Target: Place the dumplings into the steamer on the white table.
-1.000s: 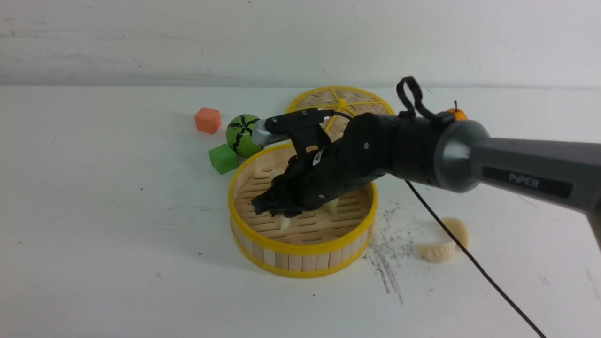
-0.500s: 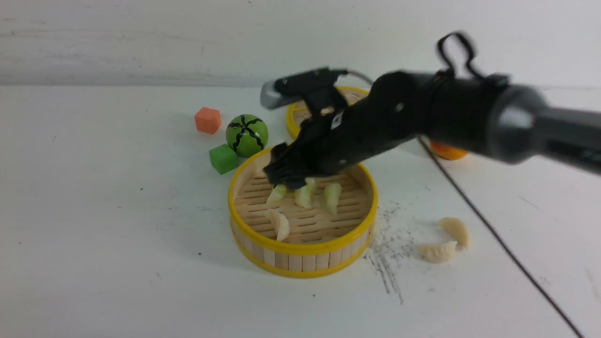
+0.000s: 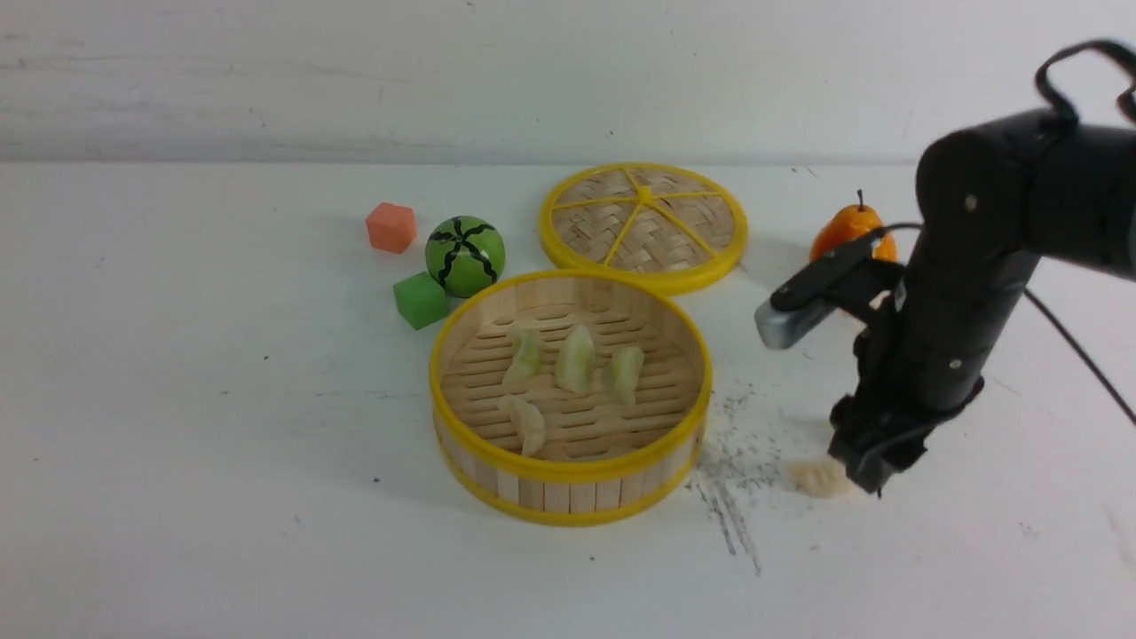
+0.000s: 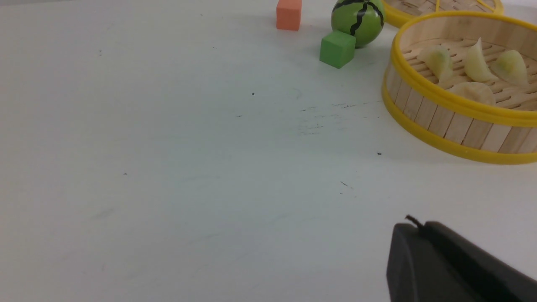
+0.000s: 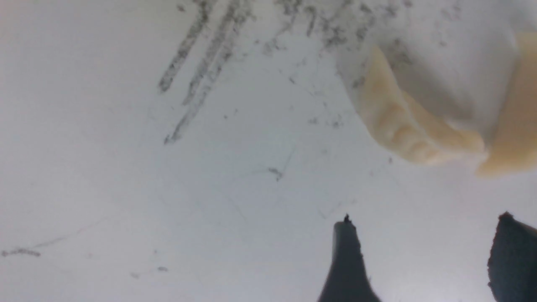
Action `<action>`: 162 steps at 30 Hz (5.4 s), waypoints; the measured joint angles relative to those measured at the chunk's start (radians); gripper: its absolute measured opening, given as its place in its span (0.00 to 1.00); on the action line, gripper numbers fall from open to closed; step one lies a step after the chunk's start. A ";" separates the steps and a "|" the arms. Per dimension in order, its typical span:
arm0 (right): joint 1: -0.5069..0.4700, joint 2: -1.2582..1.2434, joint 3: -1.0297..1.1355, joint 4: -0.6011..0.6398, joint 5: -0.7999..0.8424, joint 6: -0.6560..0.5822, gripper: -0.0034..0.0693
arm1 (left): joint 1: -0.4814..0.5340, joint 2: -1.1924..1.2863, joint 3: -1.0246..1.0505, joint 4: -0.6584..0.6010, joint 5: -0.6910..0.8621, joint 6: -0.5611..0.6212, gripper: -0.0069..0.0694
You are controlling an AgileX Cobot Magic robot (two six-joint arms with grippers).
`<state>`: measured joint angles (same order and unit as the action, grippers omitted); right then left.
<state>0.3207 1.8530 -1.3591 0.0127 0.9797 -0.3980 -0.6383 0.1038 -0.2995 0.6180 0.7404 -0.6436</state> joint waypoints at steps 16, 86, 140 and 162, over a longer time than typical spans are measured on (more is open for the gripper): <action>0.000 0.112 0.002 0.065 -0.141 -0.157 0.57 | 0.000 0.000 0.000 0.000 0.000 -0.001 0.10; -0.141 0.233 -0.233 0.090 -0.051 0.151 0.60 | 0.000 0.000 0.000 0.027 0.002 -0.001 0.12; 0.109 0.036 -0.562 0.280 0.135 0.230 0.49 | -0.001 0.000 0.000 0.035 0.012 -0.001 0.15; 0.109 -0.716 0.384 0.010 0.112 0.443 0.03 | -0.001 0.000 0.000 0.035 0.011 -0.001 0.18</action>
<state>0.4292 1.1370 -0.9752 0.0223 1.0920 0.0446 -0.6388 0.1038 -0.2995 0.6526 0.7518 -0.6444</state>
